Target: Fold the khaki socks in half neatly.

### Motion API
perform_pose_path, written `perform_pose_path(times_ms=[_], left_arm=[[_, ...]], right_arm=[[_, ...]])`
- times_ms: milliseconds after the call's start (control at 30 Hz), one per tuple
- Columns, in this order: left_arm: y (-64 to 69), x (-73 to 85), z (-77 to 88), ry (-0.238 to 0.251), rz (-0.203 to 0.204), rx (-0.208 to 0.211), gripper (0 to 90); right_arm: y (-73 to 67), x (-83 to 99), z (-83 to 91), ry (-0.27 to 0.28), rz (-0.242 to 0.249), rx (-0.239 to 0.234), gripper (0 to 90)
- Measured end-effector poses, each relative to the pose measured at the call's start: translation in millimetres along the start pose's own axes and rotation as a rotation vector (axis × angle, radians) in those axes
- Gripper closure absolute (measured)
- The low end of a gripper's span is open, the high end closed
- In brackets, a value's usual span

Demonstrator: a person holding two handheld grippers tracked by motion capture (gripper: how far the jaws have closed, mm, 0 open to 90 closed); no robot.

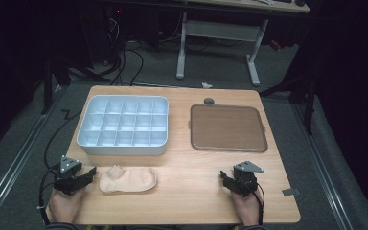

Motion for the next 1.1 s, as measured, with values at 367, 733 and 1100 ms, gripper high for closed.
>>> perform_pose_path(times_ms=[367,733,1100], left_arm=[[0.4,0.0,-0.1,0.000,-0.003,0.005,38.1],[0.9,0.0,0.0,-0.001,-0.005,0.004,37.5],[1.9,-0.1,0.1,-0.002,-0.016,0.019,34.7]], right_arm=[[0.0,0.0,0.0,0.001,0.000,0.003,42.8],[-0.2,-0.1,-0.2,0.000,-0.002,0.002,42.8],[-0.8,-0.2,0.2,-0.001,0.019,-0.007,48.2]])
Point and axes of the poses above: each handheld gripper's, and its own axes: z roughly backward along the jaws, x roughly out of its underside, y roughly to its right, the point moved 4 cm from there along -z, roughly forward along the jaws, and after that the axes turned 15 degrees about -x, right-handed, at the moved point
